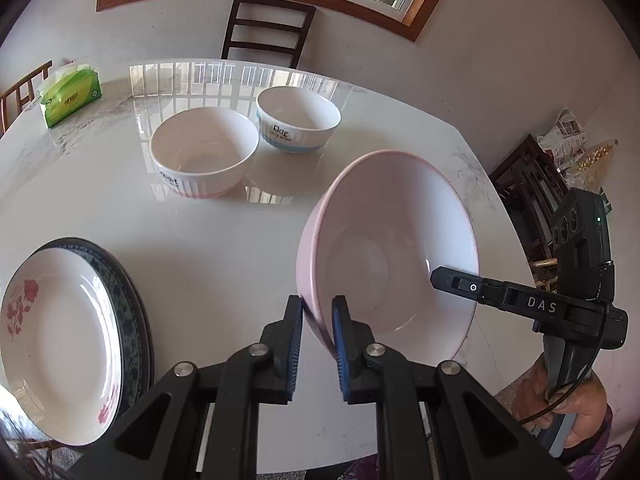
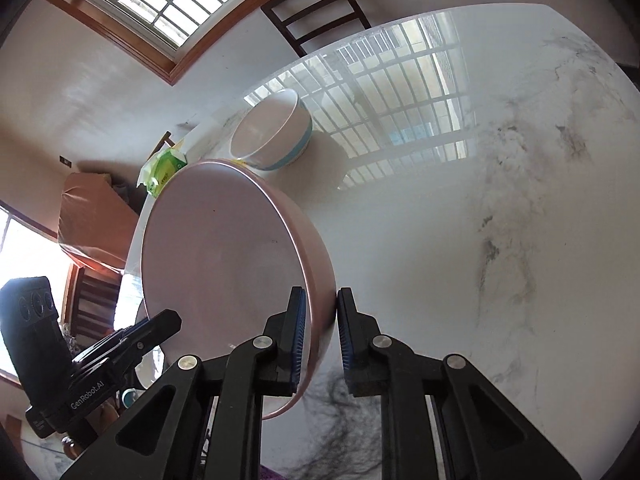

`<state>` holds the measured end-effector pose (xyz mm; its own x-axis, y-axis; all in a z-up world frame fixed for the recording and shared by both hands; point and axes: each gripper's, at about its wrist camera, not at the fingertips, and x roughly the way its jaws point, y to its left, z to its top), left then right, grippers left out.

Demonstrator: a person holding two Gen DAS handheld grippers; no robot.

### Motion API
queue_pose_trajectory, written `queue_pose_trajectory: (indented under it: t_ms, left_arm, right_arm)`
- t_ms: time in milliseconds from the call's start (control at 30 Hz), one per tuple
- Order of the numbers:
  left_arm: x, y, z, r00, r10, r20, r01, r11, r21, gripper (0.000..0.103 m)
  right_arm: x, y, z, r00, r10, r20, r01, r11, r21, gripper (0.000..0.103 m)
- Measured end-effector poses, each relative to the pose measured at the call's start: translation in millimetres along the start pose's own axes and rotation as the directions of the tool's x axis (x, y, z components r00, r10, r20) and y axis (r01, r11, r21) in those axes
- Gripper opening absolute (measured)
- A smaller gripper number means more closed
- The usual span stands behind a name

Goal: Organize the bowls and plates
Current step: 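Close both tools side by side on the pink bowl rim, then lift the pink bowl and set it beside the plate stack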

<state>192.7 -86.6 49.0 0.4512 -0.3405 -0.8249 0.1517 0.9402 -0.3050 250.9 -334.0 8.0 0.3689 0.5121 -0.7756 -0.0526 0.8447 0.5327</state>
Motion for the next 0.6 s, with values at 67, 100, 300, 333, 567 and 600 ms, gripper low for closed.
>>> queue_pose_trajectory:
  t_ms: [67, 100, 300, 333, 567, 600]
  left_arm:
    - [-3.8, 7.9, -13.1, 1.0, 0.001, -0.024, -0.001, 1.0, -0.015, 0.015]
    - [-5.1, 12.1, -19.2, 0.999, -0.005, -0.036, 0.004, 1.0, -0.022, 0.015]
    - [-6.7, 21.2, -46.0, 0.997, -0.003, -0.08, 0.0, 0.999, -0.038, 0.015]
    - [-6.6, 21.5, -48.3, 0.997, -0.001, -0.083, -0.002, 0.999, -0.034, 0.015]
    - [-7.7, 29.0, -51.5, 0.996, -0.005, -0.085, 0.002, 0.999, -0.042, 0.015]
    - [-7.1, 29.6, -51.7, 0.996, -0.005, -0.088, 0.001, 0.999, -0.046, 0.015]
  right_arm:
    - [3.4, 8.0, -16.2, 1.0, 0.005, -0.026, -0.005, 1.0, -0.009, 0.016]
    - [4.9, 11.8, -23.4, 0.999, 0.005, -0.036, -0.006, 1.0, -0.014, 0.016]
    - [12.9, 19.8, -54.8, 0.996, -0.006, -0.087, 0.003, 1.0, -0.029, 0.017]
    - [14.9, 20.0, -57.7, 0.995, -0.01, -0.095, 0.007, 1.0, -0.027, 0.017]
    - [12.6, 25.2, -65.5, 0.994, -0.022, -0.104, 0.019, 0.999, -0.033, 0.017]
    - [11.9, 25.3, -65.6, 0.994, -0.023, -0.105, 0.02, 0.999, -0.033, 0.017]
